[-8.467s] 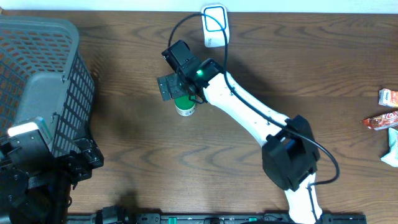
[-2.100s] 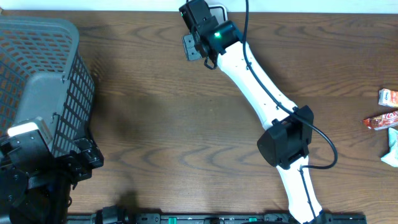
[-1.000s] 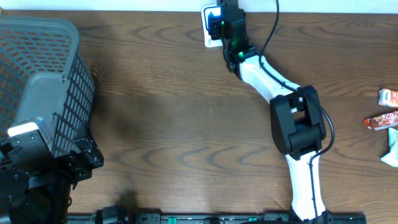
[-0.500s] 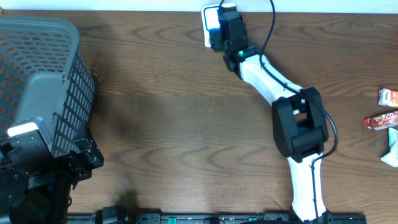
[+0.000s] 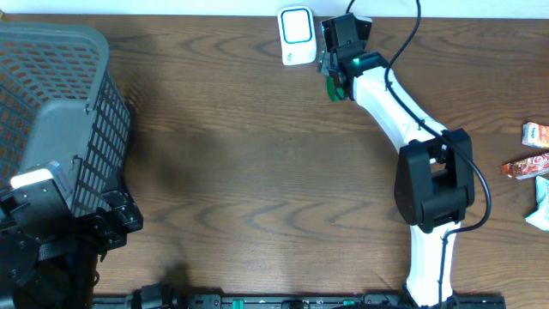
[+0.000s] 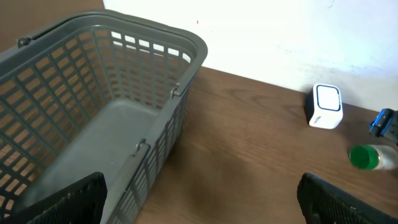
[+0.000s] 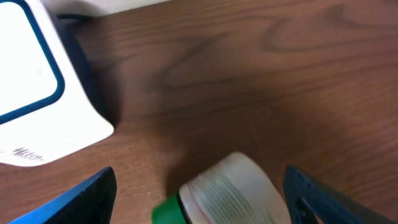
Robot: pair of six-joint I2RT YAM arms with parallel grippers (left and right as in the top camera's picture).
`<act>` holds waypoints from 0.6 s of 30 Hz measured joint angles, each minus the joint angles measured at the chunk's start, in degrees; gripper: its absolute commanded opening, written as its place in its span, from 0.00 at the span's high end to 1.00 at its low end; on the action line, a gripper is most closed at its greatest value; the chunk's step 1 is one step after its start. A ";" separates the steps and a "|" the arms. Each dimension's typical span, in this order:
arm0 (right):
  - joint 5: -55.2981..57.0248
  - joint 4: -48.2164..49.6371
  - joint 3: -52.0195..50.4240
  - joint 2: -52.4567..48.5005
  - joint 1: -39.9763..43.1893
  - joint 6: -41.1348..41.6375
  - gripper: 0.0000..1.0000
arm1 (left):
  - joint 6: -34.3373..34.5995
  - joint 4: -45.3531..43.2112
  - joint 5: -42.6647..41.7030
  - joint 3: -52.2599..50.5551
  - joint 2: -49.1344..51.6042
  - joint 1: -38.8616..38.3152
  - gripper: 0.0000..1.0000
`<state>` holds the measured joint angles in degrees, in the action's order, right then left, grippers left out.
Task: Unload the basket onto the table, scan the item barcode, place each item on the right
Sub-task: 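Hold and rotate the jar in front of the scanner with the right gripper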
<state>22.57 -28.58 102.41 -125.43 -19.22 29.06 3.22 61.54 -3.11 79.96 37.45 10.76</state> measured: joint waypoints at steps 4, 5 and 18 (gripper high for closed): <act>0.00 0.37 0.00 0.00 0.00 1.25 0.16 | 0.00 0.00 0.00 0.00 0.00 0.00 0.02; 0.00 0.52 0.00 0.00 0.04 1.44 0.15 | 0.00 0.02 0.00 0.00 0.00 0.00 0.02; -5.03 -8.13 -0.02 -3.23 2.01 -3.08 0.01 | 0.00 0.00 0.00 0.00 0.00 0.00 0.02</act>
<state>17.54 -36.71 102.39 -128.66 -17.21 25.98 3.22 61.54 -3.11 79.96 37.45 10.76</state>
